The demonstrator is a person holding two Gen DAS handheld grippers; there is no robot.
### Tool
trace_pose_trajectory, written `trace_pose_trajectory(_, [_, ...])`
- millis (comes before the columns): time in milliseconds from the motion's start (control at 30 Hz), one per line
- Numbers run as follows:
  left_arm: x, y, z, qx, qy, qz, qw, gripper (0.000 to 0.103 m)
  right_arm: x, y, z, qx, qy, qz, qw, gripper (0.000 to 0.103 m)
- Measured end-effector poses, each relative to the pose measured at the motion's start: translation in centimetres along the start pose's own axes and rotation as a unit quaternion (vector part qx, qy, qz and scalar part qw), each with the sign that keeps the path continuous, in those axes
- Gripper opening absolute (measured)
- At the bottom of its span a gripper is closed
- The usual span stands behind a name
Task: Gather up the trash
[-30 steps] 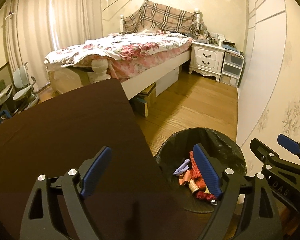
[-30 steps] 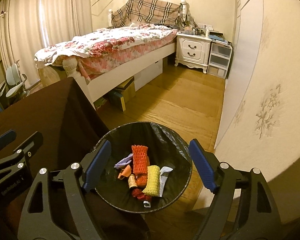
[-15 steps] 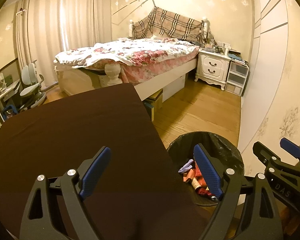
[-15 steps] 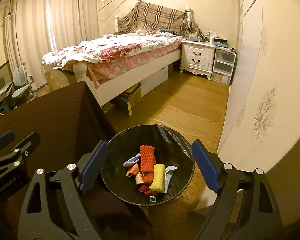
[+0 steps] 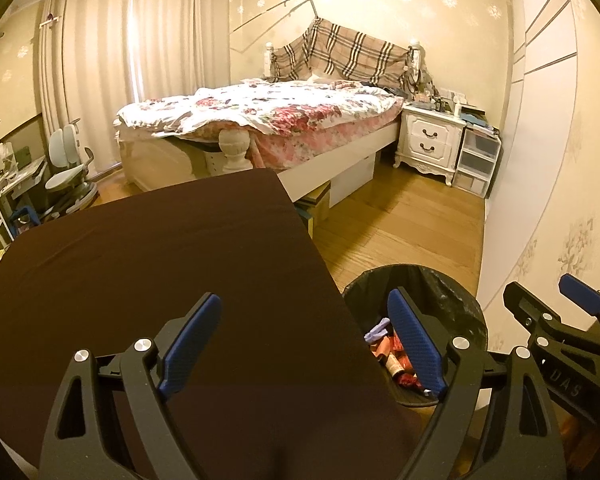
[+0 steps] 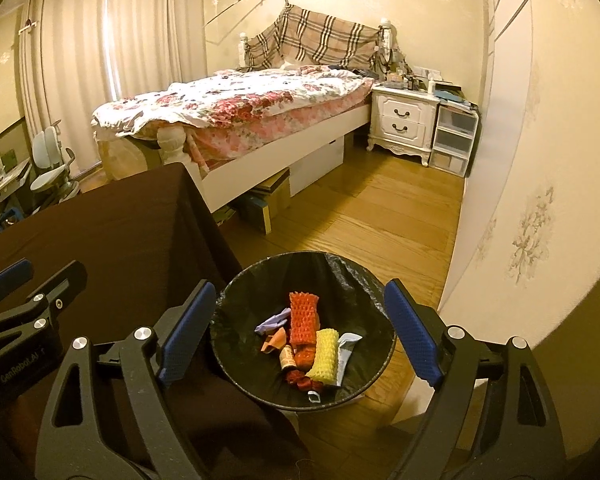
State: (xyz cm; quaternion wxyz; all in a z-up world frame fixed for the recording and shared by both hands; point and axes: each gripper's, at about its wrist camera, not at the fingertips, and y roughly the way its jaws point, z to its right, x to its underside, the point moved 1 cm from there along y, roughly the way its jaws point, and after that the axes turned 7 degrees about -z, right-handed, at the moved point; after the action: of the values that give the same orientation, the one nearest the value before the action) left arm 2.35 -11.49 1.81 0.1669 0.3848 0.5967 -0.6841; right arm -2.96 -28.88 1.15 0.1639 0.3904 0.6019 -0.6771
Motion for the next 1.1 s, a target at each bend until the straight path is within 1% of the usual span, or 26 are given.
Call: trace_pose_trajectory(1100, [-0.11,0.01,-0.30,0.001,0.000,-0.001,1.0000,0.085,-0.02,-0.06,-0.23,0.000,0.000,0.000,1.000,0.084])
